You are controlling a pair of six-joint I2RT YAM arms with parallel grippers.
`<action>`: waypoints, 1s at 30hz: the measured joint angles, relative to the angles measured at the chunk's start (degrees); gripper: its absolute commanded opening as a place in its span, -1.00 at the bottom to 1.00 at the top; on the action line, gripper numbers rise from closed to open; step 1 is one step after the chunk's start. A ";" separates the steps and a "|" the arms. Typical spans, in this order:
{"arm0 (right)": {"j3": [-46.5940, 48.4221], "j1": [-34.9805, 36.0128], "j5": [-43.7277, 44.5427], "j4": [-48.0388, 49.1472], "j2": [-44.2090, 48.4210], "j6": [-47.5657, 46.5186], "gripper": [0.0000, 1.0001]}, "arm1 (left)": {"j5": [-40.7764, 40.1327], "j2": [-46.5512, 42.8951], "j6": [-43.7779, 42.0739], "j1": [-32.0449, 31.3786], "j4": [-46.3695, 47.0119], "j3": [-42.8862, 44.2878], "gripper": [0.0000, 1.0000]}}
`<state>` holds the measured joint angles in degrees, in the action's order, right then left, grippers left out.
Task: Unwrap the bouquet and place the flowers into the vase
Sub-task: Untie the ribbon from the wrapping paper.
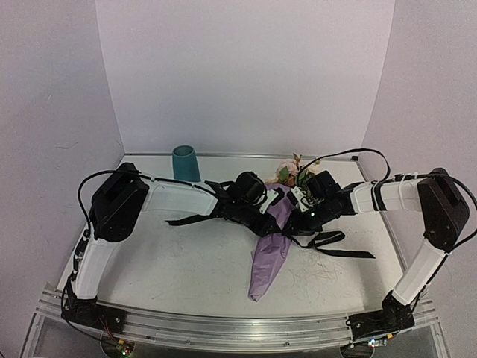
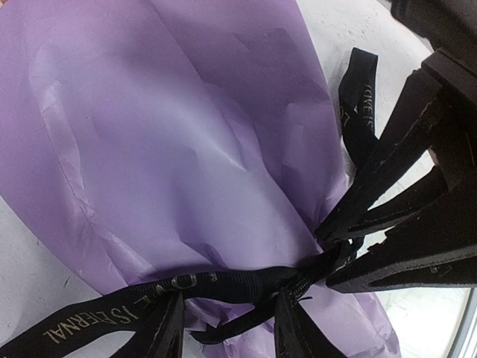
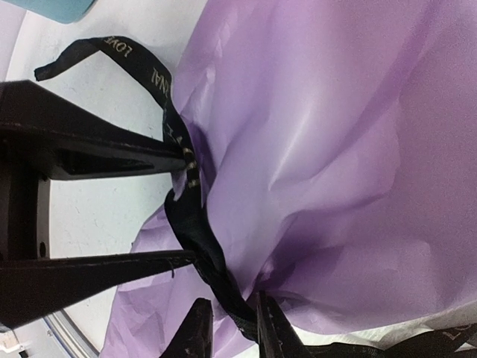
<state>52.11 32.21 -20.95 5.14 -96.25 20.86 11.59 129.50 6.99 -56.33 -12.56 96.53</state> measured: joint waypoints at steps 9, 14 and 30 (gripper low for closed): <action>-1.68 -0.02 -0.34 0.47 0.00 0.54 -0.89 | 0.23 0.03 -0.76 -0.25 0.01 0.00 -0.13; -1.82 -0.02 0.00 0.48 0.56 1.26 -1.00 | 0.32 0.02 -1.57 -0.37 0.00 0.00 -0.07; -3.74 -0.02 0.59 -0.29 4.73 1.77 -1.00 | -3.62 0.85 -3.73 -2.17 -0.84 1.42 -0.71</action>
<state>48.37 32.19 -20.36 4.86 -91.52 22.63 7.97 130.35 3.27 -58.50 -13.40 97.95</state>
